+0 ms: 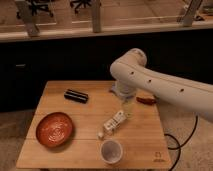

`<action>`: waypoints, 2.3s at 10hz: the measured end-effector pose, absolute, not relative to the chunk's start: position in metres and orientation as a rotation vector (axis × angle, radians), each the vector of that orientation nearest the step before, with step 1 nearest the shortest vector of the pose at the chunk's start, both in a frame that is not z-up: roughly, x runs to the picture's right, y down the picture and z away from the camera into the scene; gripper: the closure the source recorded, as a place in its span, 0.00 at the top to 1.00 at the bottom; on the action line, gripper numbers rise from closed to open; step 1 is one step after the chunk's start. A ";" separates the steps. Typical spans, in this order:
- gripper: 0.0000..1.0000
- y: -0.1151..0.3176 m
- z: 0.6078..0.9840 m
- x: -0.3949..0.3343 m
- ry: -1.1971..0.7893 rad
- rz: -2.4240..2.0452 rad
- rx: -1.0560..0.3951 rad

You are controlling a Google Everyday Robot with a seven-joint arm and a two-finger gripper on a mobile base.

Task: Drag the ceramic bowl in a circle

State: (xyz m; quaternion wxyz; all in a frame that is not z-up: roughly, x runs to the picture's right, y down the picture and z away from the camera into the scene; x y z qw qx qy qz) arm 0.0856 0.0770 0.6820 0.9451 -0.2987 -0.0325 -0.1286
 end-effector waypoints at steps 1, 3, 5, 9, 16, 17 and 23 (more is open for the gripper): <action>0.80 0.076 0.682 0.078 -0.077 -0.280 -0.613; 0.80 0.078 0.683 0.053 -0.104 -0.323 -0.615; 0.80 0.078 0.683 0.034 -0.128 -0.370 -0.614; 0.80 0.081 0.688 -0.001 -0.170 -0.459 -0.608; 0.80 0.091 0.695 -0.048 -0.234 -0.622 -0.585; 0.80 0.093 0.697 -0.053 -0.242 -0.646 -0.583; 0.80 0.104 0.706 -0.087 -0.285 -0.770 -0.569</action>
